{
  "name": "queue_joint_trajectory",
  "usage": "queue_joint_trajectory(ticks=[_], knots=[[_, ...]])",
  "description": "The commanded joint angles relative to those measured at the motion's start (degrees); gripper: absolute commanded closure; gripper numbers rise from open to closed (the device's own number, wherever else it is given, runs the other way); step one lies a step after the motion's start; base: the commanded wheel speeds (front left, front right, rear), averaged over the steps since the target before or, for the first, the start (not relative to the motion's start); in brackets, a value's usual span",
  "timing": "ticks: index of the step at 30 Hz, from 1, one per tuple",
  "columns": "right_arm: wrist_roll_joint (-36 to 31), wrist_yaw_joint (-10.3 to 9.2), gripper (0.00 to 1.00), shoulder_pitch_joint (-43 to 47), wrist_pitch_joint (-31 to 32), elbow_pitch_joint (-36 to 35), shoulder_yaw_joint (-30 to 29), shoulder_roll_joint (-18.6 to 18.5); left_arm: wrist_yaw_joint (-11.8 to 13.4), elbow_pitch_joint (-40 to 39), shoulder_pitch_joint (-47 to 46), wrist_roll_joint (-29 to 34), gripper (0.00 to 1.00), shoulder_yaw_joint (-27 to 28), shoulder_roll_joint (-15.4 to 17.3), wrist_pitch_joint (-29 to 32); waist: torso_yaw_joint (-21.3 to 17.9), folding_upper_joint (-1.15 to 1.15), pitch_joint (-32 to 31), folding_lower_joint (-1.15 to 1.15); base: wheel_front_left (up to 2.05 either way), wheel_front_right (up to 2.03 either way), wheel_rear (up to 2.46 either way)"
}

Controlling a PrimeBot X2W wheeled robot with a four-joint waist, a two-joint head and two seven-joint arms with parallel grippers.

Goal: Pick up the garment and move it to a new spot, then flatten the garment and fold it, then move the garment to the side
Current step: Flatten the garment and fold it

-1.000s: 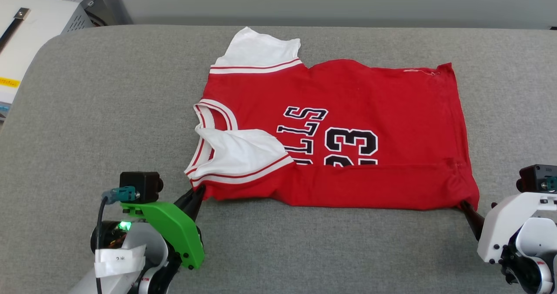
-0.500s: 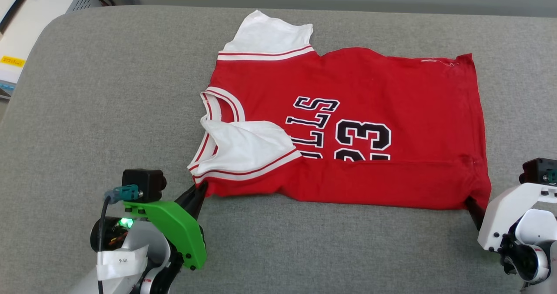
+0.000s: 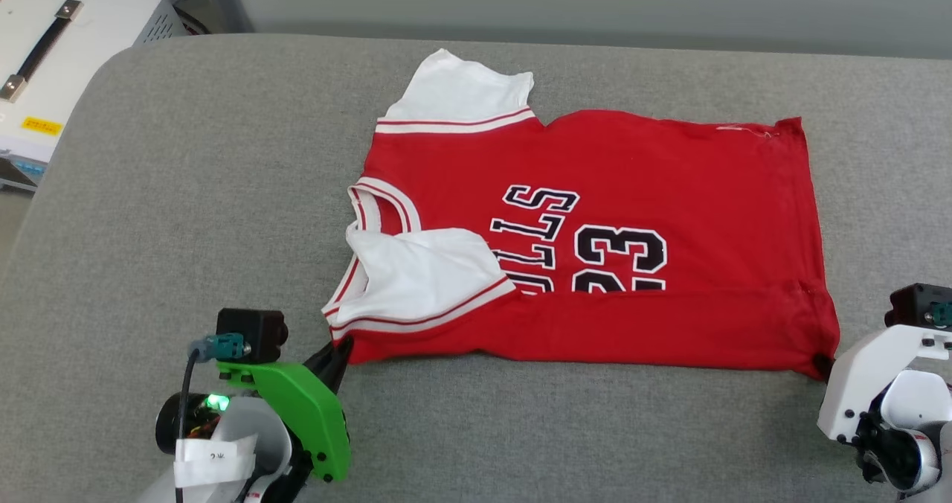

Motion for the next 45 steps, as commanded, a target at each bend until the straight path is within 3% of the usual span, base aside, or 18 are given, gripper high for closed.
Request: queue_joint_trajectory(ticks=[1,9,15,26,27,28,29,30,36,42,45], knots=[[1.51,-0.04,1.00,2.21,0.52,-0.54,-0.91,-0.76,-0.15,0.61,2.16,-0.89,1.00,-0.33,0.70,0.39,-0.16,0.00,-3.44,0.00,0.00,0.00,0.00],[4.71,-0.04,1.00,9.01,4.01,-6.80,-2.08,-1.85,0.78,0.25,7.53,-2.48,1.00,-1.34,1.82,1.35,-0.57,0.00,-7.61,0.00,0.00,0.00,0.00],[6.72,-0.04,1.00,16.61,9.24,-14.79,-4.04,0.51,1.95,-1.01,11.83,-4.24,1.00,-1.79,2.99,2.63,-1.14,0.00,-8.21,0.00,0.00,0.00,0.00],[5.77,-0.04,1.00,17.13,9.01,-13.60,-3.40,2.23,1.06,2.71,10.60,-4.41,1.00,-2.66,1.77,3.13,-1.57,0.00,-6.29,0.00,0.00,0.00,0.00],[5.71,-0.04,1.00,16.91,8.83,-13.25,-3.26,2.29,0.98,3.10,10.38,-4.30,0.96,-2.77,1.65,3.13,-1.56,0.00,-6.16,0.00,0.00,0.00,0.00],[5.67,-0.04,1.00,16.76,8.72,-13.00,-3.16,2.31,0.92,3.39,10.23,-4.21,0.39,-2.88,1.57,3.16,-1.56,0.00,-6.07,0.00,0.00,0.00,0.00],[5.60,-0.04,1.00,16.59,8.58,-12.70,-3.05,2.31,0.88,3.71,10.04,-4.07,0.00,-2.98,1.47,3.10,-1.53,0.00,-6.03,0.00,0.00,0.00,0.00],[5.55,-0.04,0.00,15.94,7.98,-12.25,-3.13,2.23,1.01,4.31,9.35,-3.32,0.00,-2.76,1.26,1.95,-1.49,0.00,-6.12,0.00,0.00,0.00,0.00],[6.88,-0.04,0.00,14.20,3.39,-14.23,-2.46,0.67,0.42,3.63,7.40,-0.93,0.00,-1.30,0.86,-3.63,-1.49,0.00,-7.61,0.00,0.00,0.00,0.00],[9.03,-0.04,0.00,11.69,-10.61,-18.83,0.95,-2.41,-2.35,1.23,4.50,4.11,0.00,-0.04,0.33,-14.35,-1.91,0.00,-8.96,0.00,0.00,0.00,0.00],[9.42,-0.04,0.00,11.40,-17.52,-19.62,3.39,-3.90,-2.35,1.00,4.20,5.81,0.00,0.96,-0.45,-19.45,-2.33,0.00,-9.16,0.00,0.00,0.00,0.00]])
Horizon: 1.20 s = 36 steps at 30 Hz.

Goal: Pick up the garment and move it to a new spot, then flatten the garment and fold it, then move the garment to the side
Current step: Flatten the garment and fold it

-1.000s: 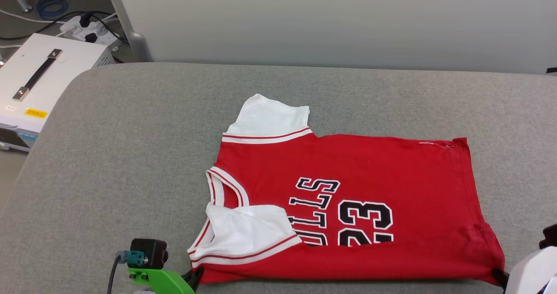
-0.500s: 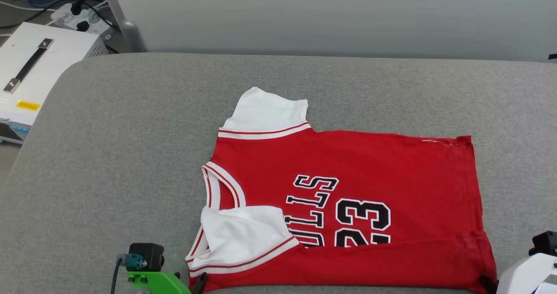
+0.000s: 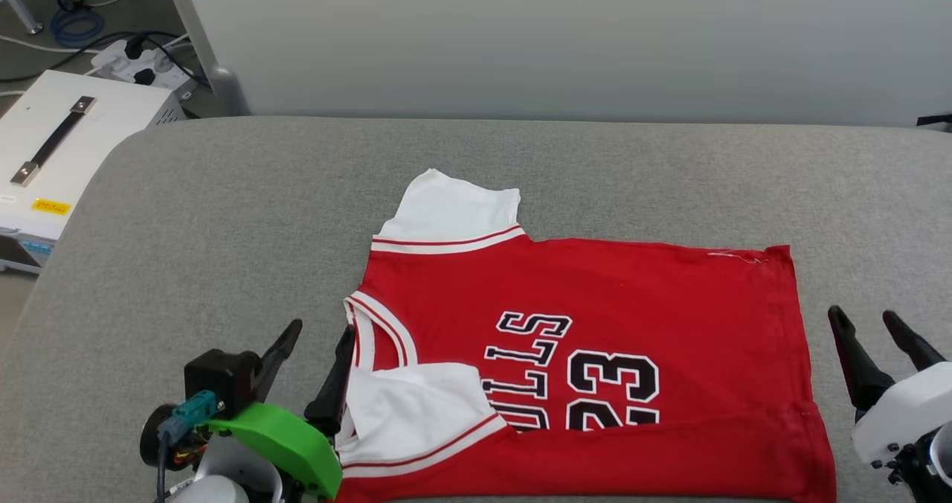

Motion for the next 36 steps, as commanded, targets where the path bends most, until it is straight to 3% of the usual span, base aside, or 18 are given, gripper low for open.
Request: queue_joint_trajectory(ticks=[1,9,16,21,25,29,36], knots=[[0.52,-0.01,0.00,-0.58,-3.14,-0.34,0.79,-0.35,-0.26,-0.15,-0.68,0.95,0.00,0.58,-0.73,-1.85,-0.35,0.00,-0.10,0.00,0.00,0.00,0.00],[-1.06,-0.01,0.00,-1.14,-18.07,-0.99,4.38,1.05,-2.19,-1.76,-2.41,6.29,0.00,5.06,-3.48,-5.02,-2.38,0.00,2.81,0.00,0.00,0.00,0.00],[-2.25,-0.01,0.00,-2.95,-21.88,-0.63,7.63,2.94,-6.46,0.72,-9.80,9.41,0.00,5.48,-2.08,-2.58,-5.80,0.00,8.28,0.00,0.00,0.00,0.00],[-2.27,-0.01,0.00,-5.45,-22.63,-0.22,8.82,2.63,-12.87,4.10,-20.61,7.18,0.00,4.24,0.14,7.40,-8.63,0.00,13.02,0.00,0.00,0.00,0.00],[-2.09,-0.01,0.00,-7.71,-23.47,-0.09,10.05,2.57,-16.28,7.39,-29.66,5.94,0.00,3.50,2.30,15.89,-11.17,0.00,15.96,0.00,0.00,0.00,0.00],[-1.82,-0.01,0.00,-9.58,-24.39,-0.42,11.22,2.88,-18.19,11.82,-38.22,4.00,0.00,1.50,3.35,24.87,-13.17,0.00,18.85,0.00,0.00,0.00,0.00],[-1.65,-0.01,0.00,-11.98,-25.59,-0.12,12.99,3.50,-19.02,22.53,-48.79,-1.29,0.00,-1.93,4.76,40.64,-15.90,0.00,23.13,0.00,0.00,0.00,0.00]])
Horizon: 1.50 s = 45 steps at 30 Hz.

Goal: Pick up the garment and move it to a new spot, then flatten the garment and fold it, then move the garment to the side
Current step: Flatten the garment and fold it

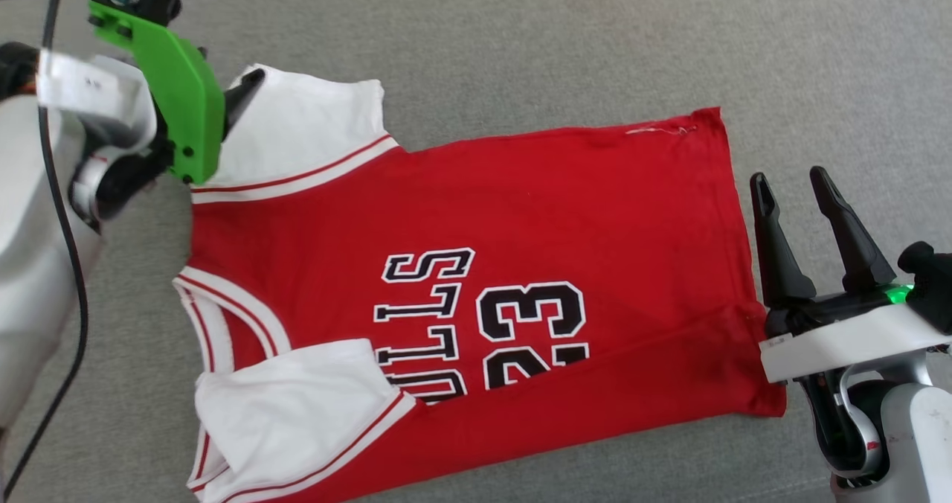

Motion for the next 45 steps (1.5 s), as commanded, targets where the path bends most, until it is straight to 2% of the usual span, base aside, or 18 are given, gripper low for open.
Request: queue_joint_trajectory(ticks=[1,7,20,21,22,25,31,38,45], knots=[[0.39,-0.01,0.00,-1.27,-0.67,0.17,0.21,0.23,-0.24,1.76,-2.20,-0.74,0.00,-0.56,0.55,2.06,-3.44,0.00,4.04,-0.01,0.00,0.00,0.00],[0.55,-0.01,0.00,-2.55,-1.61,0.68,1.31,0.47,-0.31,8.65,-7.28,-2.82,0.00,-1.55,1.60,7.08,-4.98,0.00,6.89,-0.01,0.00,0.00,0.00],[0.65,-0.01,0.00,-3.81,-2.70,2.08,2.39,0.72,-0.33,18.06,-10.00,-4.67,0.00,-3.59,1.79,6.32,-6.22,0.00,9.34,-0.01,0.00,0.00,0.00],[0.65,-0.01,0.00,-3.81,-2.70,2.18,2.39,0.67,-0.33,18.33,-9.78,-5.12,0.95,-4.04,1.69,6.90,-6.19,0.00,9.29,-0.01,0.00,0.00,0.00],[0.63,-0.01,0.00,-3.79,-2.69,2.29,2.35,0.61,-0.33,18.38,-9.39,-5.98,1.00,-4.74,1.47,8.19,-6.10,0.00,9.18,-0.01,0.00,0.00,0.00],[0.49,-0.01,0.00,-3.69,-2.58,2.47,2.11,0.49,-0.33,17.88,-8.96,-7.90,1.00,-5.79,1.26,9.92,-5.78,0.00,8.90,-0.01,0.00,0.00,0.00],[0.02,-0.01,0.00,-3.53,-2.02,2.92,1.94,0.22,-0.34,17.83,-8.91,-8.89,1.00,-5.45,-0.16,3.99,-4.72,0.00,7.34,-0.01,0.00,0.00,0.00],[-0.05,-0.01,0.00,-2.43,-0.27,3.18,1.37,-0.97,-0.34,16.68,-7.09,-10.88,1.00,-4.65,-2.41,-3.52,-2.20,0.00,2.74,-0.01,0.00,0.00,0.00],[-1.02,-0.01,0.00,-2.60,7.37,2.48,-0.47,-4.91,0.25,11.09,-4.51,-11.30,1.00,-4.42,-2.90,-7.17,1.69,0.00,-0.44,-0.01,0.00,0.00,0.00]])
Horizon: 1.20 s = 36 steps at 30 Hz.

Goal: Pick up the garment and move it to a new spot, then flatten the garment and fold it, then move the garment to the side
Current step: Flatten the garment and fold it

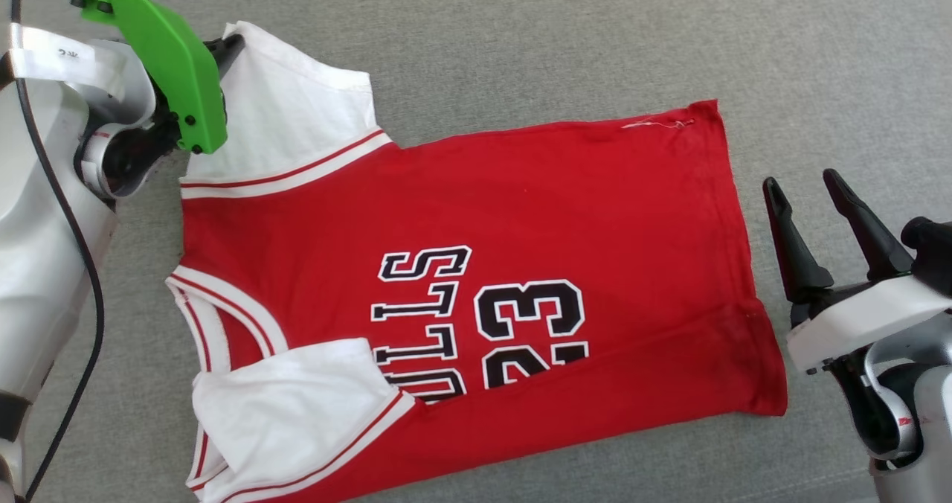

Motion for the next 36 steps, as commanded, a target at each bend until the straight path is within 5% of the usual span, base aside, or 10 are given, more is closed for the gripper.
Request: queue_joint_trajectory(ticks=[1,8,18,26,36], knots=[[-0.21,-0.01,0.00,-0.51,2.42,-0.14,-0.64,-0.98,0.45,-1.76,1.52,-0.70,1.00,0.03,0.05,-0.44,3.19,0.00,-1.98,0.00,0.00,0.00,0.00],[0.61,-0.01,0.00,-5.81,18.62,2.23,-0.75,-7.68,3.97,-15.90,6.46,0.14,1.00,-0.61,2.66,-0.73,7.00,0.00,-1.66,0.00,0.00,0.00,0.00],[3.20,-0.01,0.00,-17.72,36.56,9.82,0.08,-12.05,10.73,-35.49,12.82,0.16,1.00,0.12,7.71,0.33,10.65,0.00,1.02,0.00,0.00,0.00,0.00],[1.74,-0.01,0.00,-23.36,41.53,16.02,2.44,-14.47,13.16,-43.39,14.49,0.97,1.00,0.17,9.21,0.38,13.20,0.00,3.11,0.00,0.00,0.00,0.00],[1.59,-0.01,0.00,-24.69,39.76,22.24,7.54,-15.93,12.94,-45.05,14.19,0.73,1.00,0.18,8.30,-0.41,14.99,0.00,4.65,0.00,0.00,0.00,0.00]])
